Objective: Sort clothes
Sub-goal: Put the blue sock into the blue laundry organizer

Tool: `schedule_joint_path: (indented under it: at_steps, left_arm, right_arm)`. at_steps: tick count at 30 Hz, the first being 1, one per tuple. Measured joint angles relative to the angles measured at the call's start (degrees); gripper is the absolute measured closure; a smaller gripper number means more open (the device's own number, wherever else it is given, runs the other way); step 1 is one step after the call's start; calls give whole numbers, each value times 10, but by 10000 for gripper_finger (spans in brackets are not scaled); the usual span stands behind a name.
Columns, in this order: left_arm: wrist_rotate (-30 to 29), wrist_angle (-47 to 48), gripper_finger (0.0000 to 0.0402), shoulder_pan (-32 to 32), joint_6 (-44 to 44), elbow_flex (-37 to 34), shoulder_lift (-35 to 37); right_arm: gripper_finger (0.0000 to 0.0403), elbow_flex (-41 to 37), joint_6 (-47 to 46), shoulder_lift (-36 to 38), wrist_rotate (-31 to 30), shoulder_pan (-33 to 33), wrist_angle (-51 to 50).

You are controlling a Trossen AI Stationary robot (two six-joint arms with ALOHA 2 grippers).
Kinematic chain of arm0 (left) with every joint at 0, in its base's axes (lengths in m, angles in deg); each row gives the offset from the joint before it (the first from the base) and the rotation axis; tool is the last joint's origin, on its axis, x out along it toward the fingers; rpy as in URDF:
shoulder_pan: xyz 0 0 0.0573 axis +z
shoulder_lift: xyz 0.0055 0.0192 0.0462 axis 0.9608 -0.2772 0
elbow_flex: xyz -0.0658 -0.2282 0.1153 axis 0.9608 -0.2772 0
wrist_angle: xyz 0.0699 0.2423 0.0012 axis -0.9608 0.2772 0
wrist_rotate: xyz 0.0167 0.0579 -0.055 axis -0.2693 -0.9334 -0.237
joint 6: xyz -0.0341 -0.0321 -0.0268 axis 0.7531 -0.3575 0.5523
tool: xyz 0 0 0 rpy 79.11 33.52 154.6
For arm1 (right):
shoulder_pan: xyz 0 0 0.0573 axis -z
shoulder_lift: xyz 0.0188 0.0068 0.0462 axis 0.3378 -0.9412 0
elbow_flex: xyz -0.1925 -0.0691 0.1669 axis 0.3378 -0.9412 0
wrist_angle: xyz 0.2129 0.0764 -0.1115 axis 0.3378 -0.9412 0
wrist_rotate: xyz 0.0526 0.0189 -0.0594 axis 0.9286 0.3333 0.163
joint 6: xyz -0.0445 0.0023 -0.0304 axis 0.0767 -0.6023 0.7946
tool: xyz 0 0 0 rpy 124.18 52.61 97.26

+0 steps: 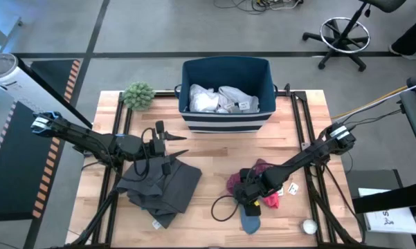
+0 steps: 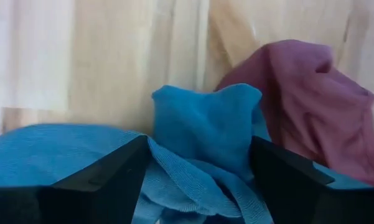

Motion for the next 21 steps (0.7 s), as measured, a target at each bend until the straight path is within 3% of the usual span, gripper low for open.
schedule_joint_path:
  at_steps: [4,11,21]
  left_arm:
    - [-7,4,215,-9,4,0,0]
    - [-9,4,214,-11,4,0,0]
    - [-9,9,231,-13,4,0,1]
  right_arm:
    - [204,19,0,-22,-27,1,-48]
    - [382,62,21,-38,-39,1,-93]
    - [396,145,51,28,-41,1,-120]
